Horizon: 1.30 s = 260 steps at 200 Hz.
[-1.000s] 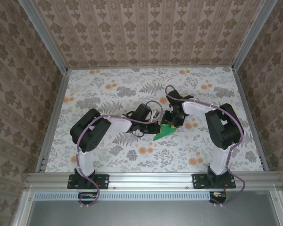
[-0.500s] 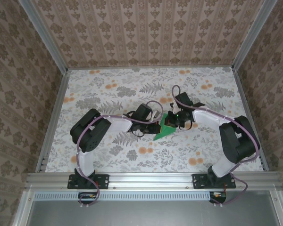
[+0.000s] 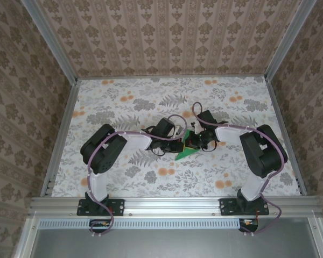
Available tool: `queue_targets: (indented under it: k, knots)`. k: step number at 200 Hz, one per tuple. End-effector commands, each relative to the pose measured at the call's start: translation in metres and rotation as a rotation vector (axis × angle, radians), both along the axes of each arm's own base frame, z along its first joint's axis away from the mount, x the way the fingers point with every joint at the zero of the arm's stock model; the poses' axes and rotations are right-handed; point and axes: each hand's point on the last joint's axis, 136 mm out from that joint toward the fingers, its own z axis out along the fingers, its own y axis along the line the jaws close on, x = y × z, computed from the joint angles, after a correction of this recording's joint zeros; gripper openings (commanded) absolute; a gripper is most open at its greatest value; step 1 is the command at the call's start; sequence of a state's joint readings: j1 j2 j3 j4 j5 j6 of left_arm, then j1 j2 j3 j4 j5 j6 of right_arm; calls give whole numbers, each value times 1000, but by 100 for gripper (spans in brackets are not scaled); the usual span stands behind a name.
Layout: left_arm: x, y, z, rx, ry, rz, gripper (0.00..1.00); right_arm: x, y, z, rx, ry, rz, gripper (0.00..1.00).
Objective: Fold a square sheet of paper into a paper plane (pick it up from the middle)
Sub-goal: Fourth fold the wing at the center of the table.
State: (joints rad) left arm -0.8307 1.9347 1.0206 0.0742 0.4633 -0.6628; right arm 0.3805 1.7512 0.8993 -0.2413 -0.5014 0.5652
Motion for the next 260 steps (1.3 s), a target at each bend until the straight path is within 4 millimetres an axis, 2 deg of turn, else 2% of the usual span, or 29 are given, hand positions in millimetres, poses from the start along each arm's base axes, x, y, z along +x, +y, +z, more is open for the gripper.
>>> queue_targets:
  k: [1,23,41,74,88,112,129,158,182,212,260]
  knots:
    - [-26,41,-54,226,130,34,0,3,-6,-10,-43,-13,19,0]
    - [-29,46,-57,243,140,33,0,8,-20,-15,-84,-31,1,0]
    - [-33,48,-60,247,149,27,0,21,-31,-12,-103,-69,-18,0]
    - [-37,50,-62,252,157,16,0,43,-39,-3,-92,-119,-39,0]
    - [-35,49,-61,250,151,14,0,48,-36,6,-62,-136,-38,0]
    - [-33,47,-59,248,147,12,0,42,-20,25,51,-171,-20,1]
    - [-32,45,-58,246,142,15,0,30,-11,25,92,-166,0,1]
    - [-31,45,-57,245,143,18,0,12,-4,6,88,-101,24,1]
    - [-32,46,-58,249,145,19,0,6,-5,-10,75,-55,24,1]
    - [-34,49,-61,262,157,19,0,12,-22,-22,-8,-32,-17,0]
    - [-41,55,-67,277,178,19,0,45,-69,-27,-77,-76,-196,0]
